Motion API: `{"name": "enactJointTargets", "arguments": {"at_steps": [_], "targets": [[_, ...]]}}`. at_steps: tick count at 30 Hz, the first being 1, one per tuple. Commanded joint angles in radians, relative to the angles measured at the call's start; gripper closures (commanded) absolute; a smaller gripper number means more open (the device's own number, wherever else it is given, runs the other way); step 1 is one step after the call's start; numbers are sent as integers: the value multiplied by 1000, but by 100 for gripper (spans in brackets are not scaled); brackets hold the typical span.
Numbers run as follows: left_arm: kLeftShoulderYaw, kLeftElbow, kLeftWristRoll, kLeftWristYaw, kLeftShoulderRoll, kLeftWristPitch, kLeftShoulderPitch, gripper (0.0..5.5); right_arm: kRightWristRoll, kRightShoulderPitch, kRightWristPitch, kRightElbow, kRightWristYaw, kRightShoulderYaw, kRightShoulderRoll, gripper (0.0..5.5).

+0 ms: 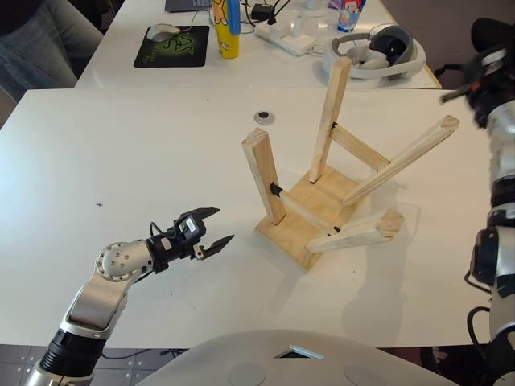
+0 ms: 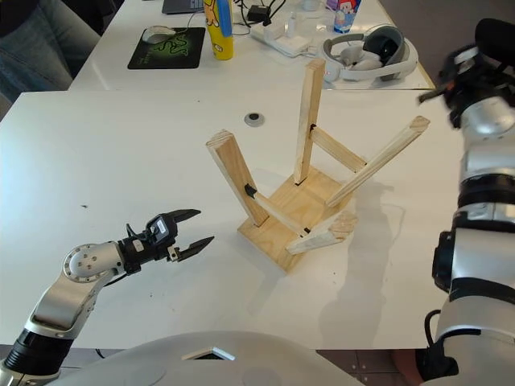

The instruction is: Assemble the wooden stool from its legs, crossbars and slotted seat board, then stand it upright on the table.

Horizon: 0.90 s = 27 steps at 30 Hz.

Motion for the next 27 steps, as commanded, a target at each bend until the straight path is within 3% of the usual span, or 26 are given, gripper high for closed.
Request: {"name": "enactJointTargets", "arguments": {"at_steps": [1,7,13,20,27], "targets": [[3,-13,7,-10,12,-3,2,201,-181,236,-64,-206,274,197,-168,550],[-2,-27,13,-1,7,1,12,201,-150,375,-93,-407,535,209,-258,550],[-8,-33,21,14,-7,7,12,201,103,434,15,-588,741,132,-212,550],[-11,-46,25,22,-17,6,24,201,-41,348,70,-504,468,145,-55,550],[-24,-44,27,24,-26,16,4,201,-52,267,131,-541,372,179,164,550]]}}
